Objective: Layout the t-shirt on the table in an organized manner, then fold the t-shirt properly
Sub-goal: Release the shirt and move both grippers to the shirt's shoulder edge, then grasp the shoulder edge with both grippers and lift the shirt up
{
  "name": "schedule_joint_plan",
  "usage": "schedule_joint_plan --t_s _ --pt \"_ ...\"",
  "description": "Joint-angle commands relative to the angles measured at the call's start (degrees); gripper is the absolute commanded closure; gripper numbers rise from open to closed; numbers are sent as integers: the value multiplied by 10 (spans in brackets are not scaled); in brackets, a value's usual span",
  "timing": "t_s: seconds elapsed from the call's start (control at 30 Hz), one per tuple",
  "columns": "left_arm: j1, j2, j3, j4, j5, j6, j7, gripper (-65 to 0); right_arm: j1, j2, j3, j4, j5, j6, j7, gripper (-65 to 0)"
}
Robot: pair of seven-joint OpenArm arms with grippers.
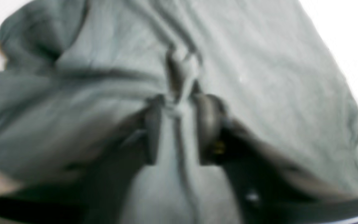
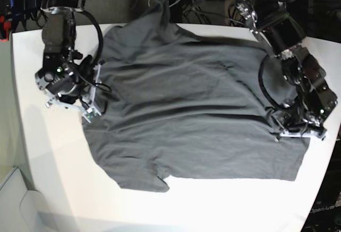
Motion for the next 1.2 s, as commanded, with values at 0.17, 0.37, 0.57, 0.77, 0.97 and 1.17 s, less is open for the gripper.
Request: schedule_joint_plan --t_s 0.17,0.37,0.57,0.77,0.97,1.17 --pt "97 -54 44 121 -5 1 16 -454 -31 -36 15 119 1 -2 -15 -390" --pt "187 -107 81 113 -4 1 -45 -457 -81 -76 31 111 1 -2 -26 -391" --pt "215 -122 39 105 -3 1 -70 -459 -135 -101 34 112 1 -2 -26 -390" --pt "213 -139 5 69 -3 1 -96 -605 -162 -108 33 112 2 -2 -26 -390" --pt "211 -147 5 1 -3 1 -139 -650 -171 -109 33 108 2 -2 -26 -390" --pt "210 -146 5 -42 -2 1 -183 -650 -170 -109 31 102 2 -2 -25 -390"
